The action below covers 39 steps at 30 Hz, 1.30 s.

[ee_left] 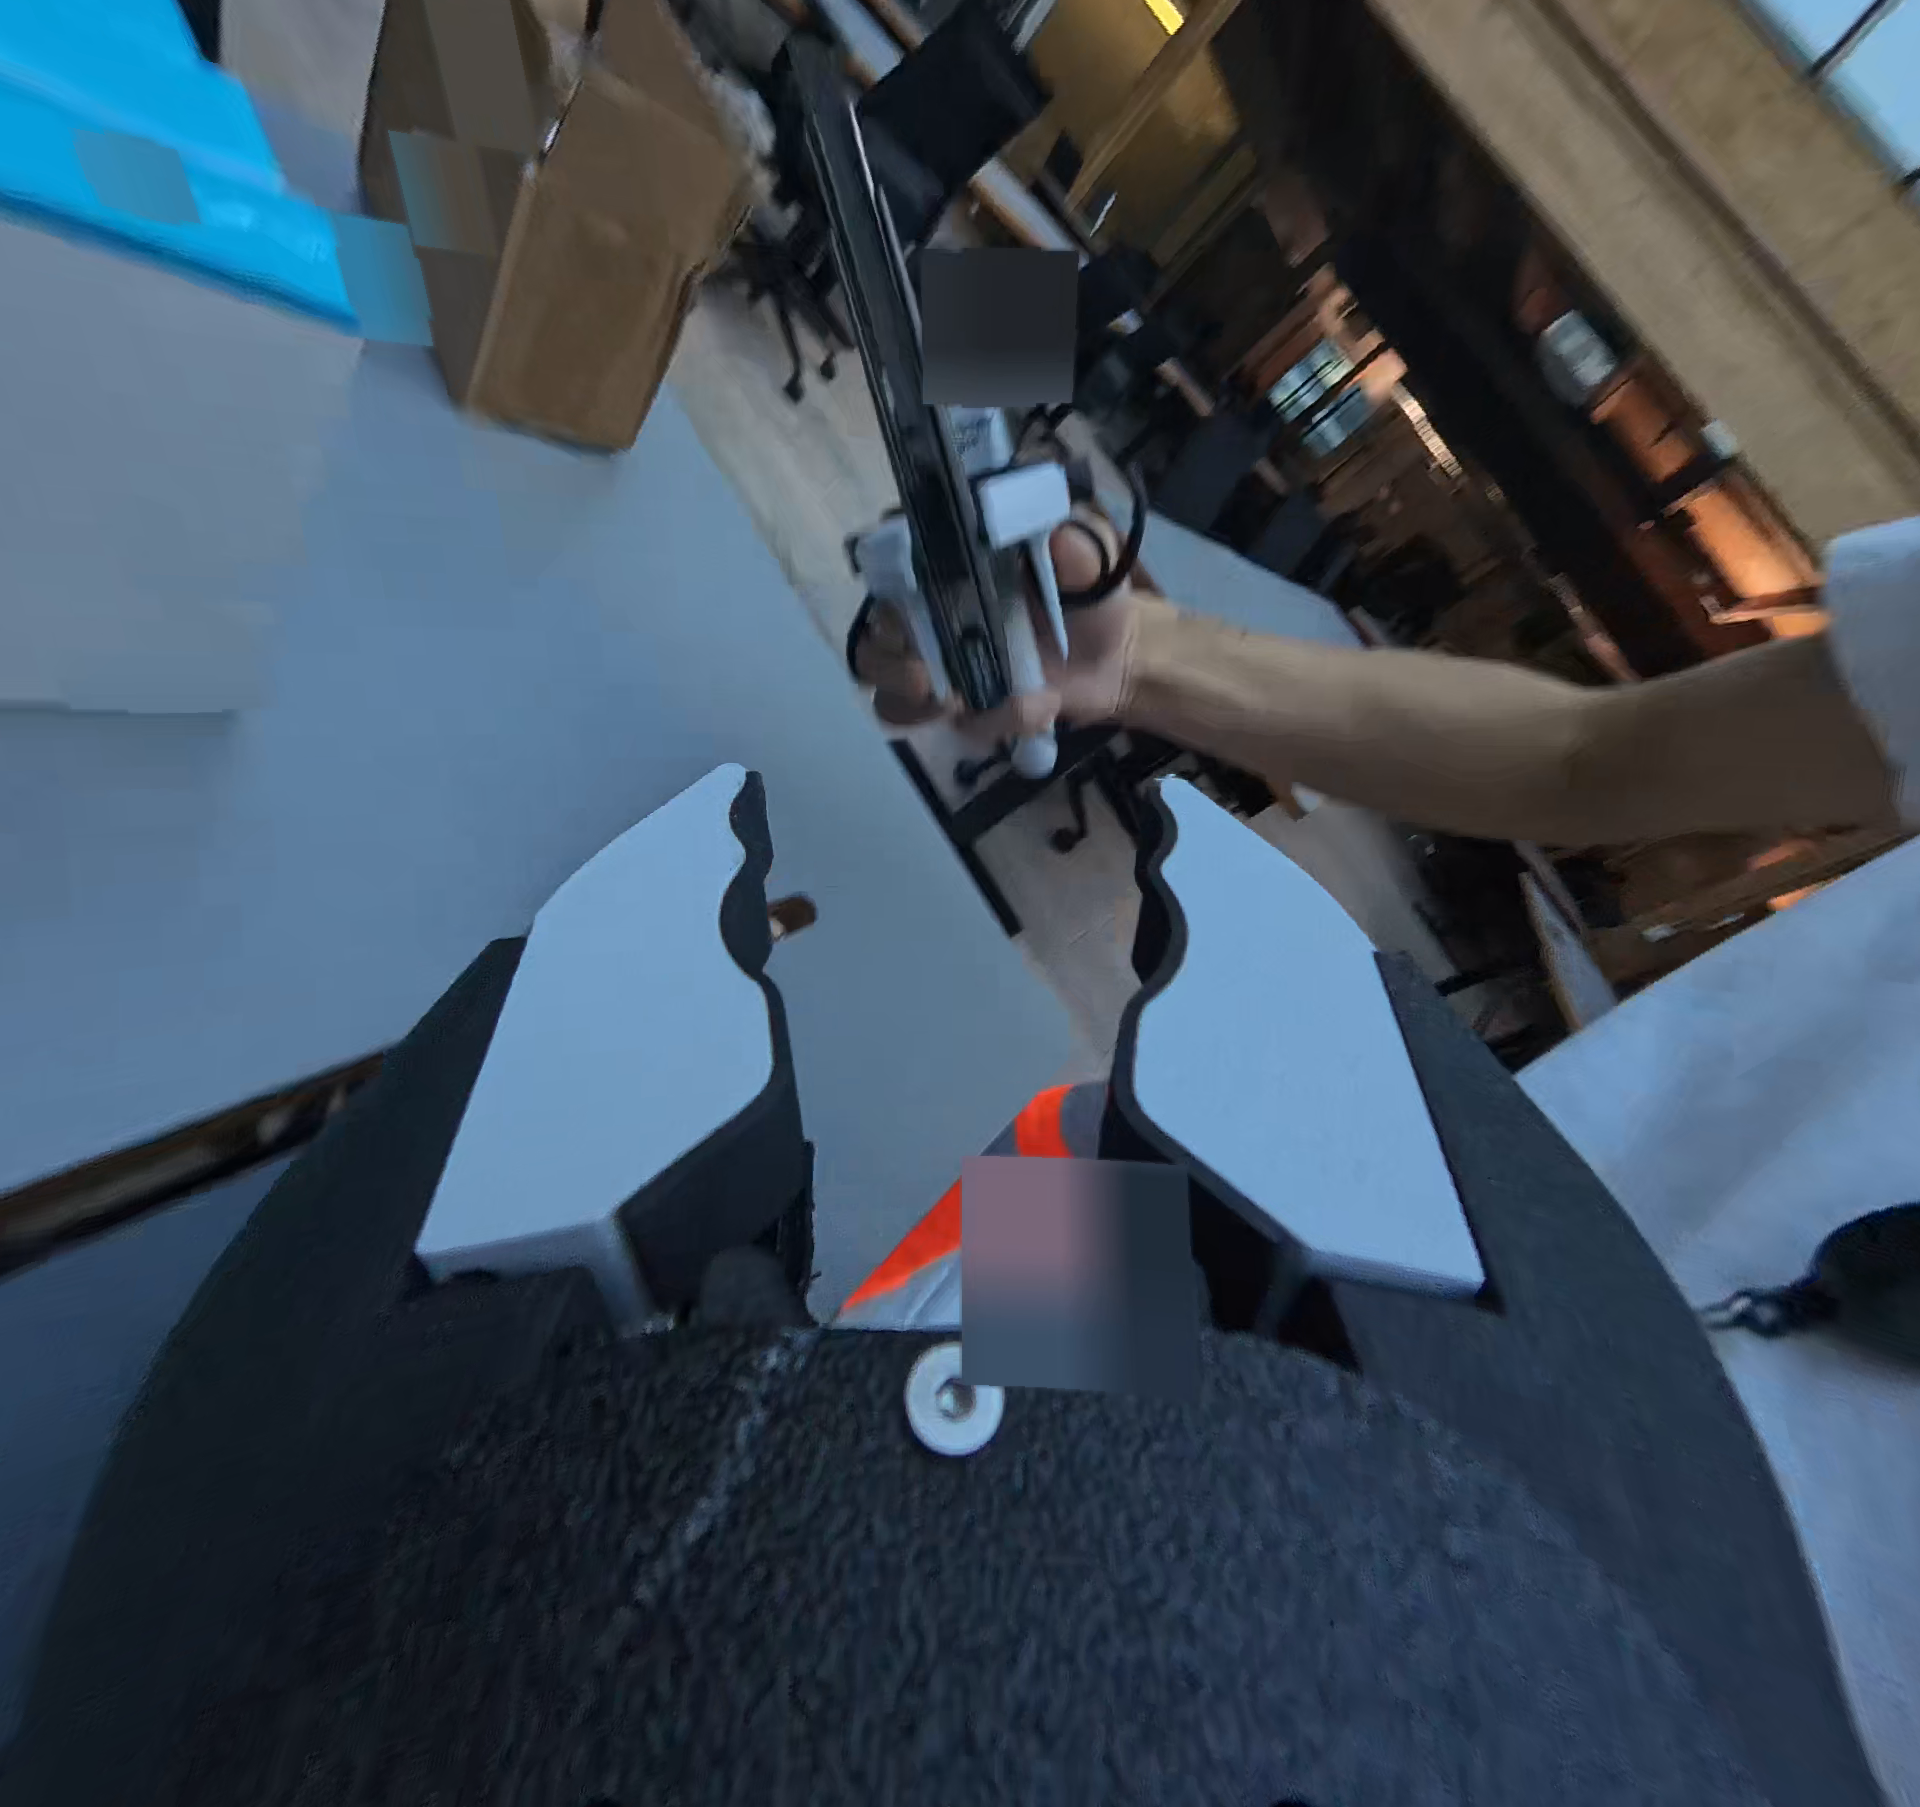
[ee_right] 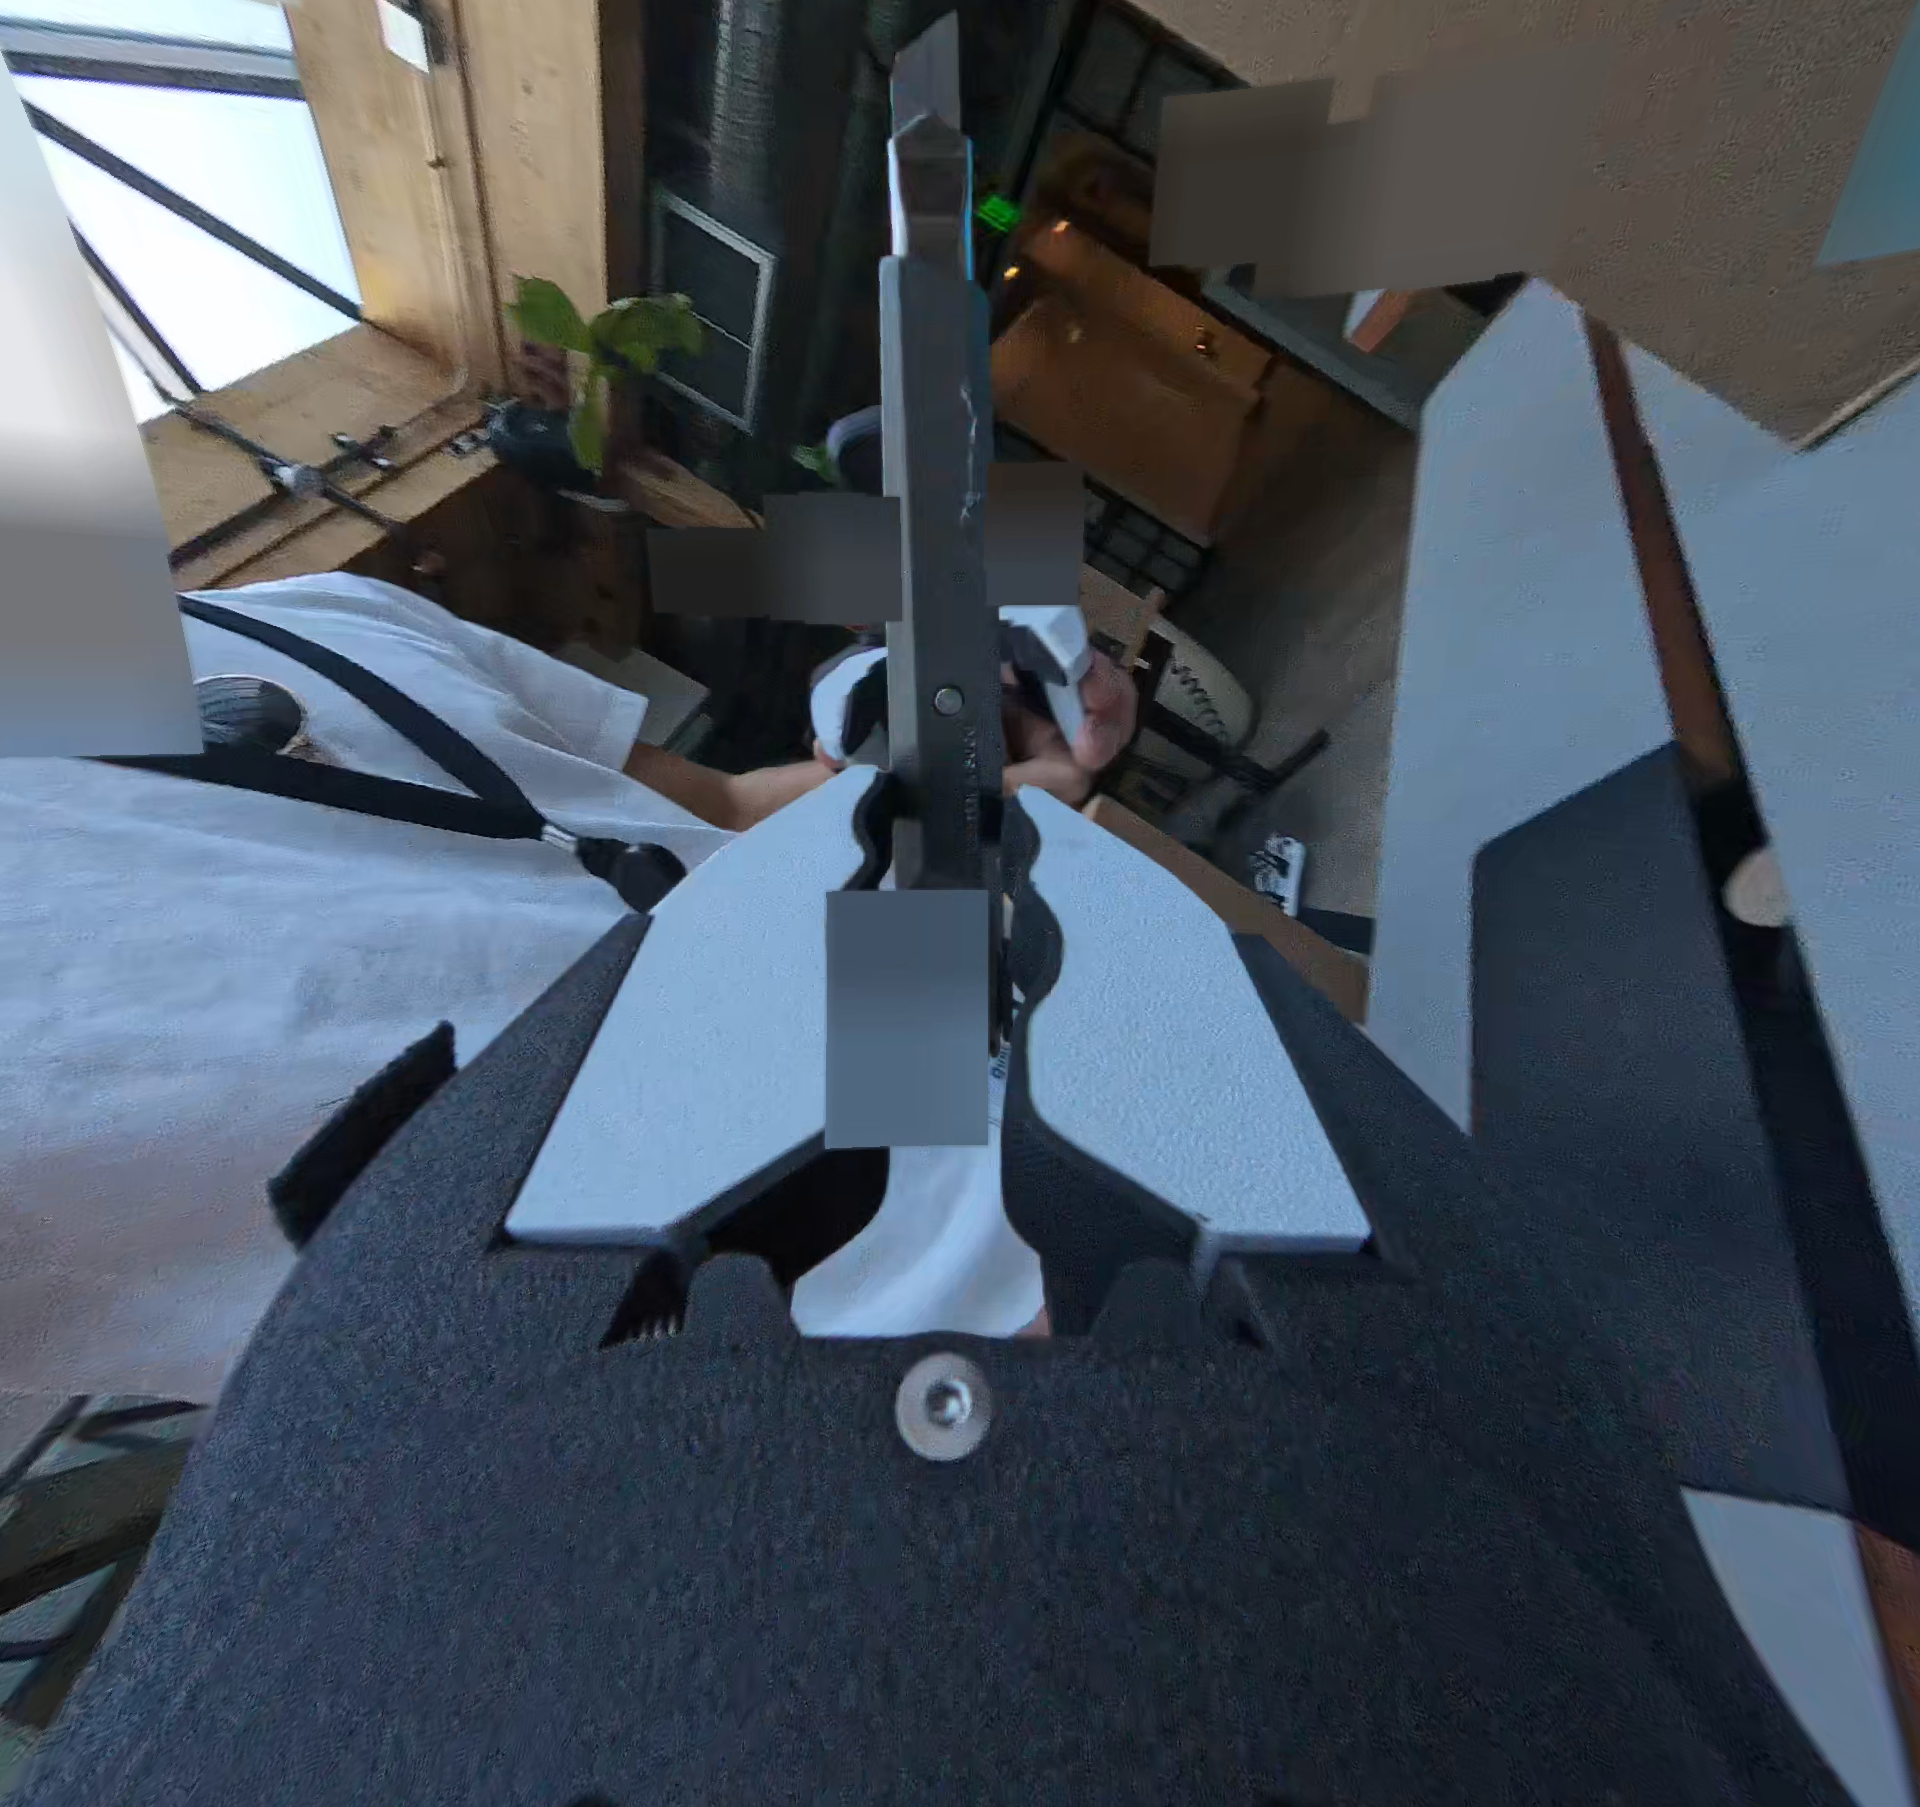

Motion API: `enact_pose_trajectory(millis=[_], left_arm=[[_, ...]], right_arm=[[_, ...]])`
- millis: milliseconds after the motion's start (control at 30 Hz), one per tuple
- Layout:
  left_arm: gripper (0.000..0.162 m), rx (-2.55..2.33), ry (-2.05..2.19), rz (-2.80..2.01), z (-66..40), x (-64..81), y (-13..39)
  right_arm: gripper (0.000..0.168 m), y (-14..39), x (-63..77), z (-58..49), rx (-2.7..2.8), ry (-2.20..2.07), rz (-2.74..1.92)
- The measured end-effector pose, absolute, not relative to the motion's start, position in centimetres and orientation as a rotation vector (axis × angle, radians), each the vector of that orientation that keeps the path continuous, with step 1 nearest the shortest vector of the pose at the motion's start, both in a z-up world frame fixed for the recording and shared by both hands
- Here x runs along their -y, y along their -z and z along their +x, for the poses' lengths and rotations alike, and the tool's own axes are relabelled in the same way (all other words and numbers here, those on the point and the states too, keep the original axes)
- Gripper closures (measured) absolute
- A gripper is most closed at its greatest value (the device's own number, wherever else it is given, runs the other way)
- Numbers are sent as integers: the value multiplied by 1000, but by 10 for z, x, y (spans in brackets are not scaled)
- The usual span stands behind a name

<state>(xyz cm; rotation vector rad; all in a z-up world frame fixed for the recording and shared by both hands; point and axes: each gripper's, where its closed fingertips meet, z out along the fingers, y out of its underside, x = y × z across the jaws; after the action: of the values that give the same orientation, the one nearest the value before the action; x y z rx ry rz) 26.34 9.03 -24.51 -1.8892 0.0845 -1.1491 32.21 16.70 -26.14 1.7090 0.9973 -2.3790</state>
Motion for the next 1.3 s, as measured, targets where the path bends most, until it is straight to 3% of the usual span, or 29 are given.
enact_pose_trajectory(millis=[100,233,333,433,567,967,1100,1233,1300], left_arm=[[94,-192,1250,-1742,271,-116,186],[90,-486,1349,-1758,287,-116,154],[112,-565,1433,-1715,285,-109,139],[148,-628,1415,-1725,274,-102,139],[157,-594,1416,-1662,248,-94,127],[157,-448,1482,-1479,169,-78,102],[141,-470,1510,-1387,156,-70,84],[155,-585,1410,-1451,155,-69,88],[151,-588,1381,-1471,152,-71,90]], right_arm=[[150,213,-126,319,-913,2443,1440],[150,186,-85,312,-935,2351,1300],[150,176,-70,306,-957,2278,1243],[150,161,-62,301,-969,2280,1154],[149,158,-64,278,-912,2291,1217],[150,132,-57,203,-621,2339,1197],[151,130,-42,190,-600,2305,1178],[150,127,-35,189,-549,2294,1126],[150,125,-37,191,-537,2301,1107]])
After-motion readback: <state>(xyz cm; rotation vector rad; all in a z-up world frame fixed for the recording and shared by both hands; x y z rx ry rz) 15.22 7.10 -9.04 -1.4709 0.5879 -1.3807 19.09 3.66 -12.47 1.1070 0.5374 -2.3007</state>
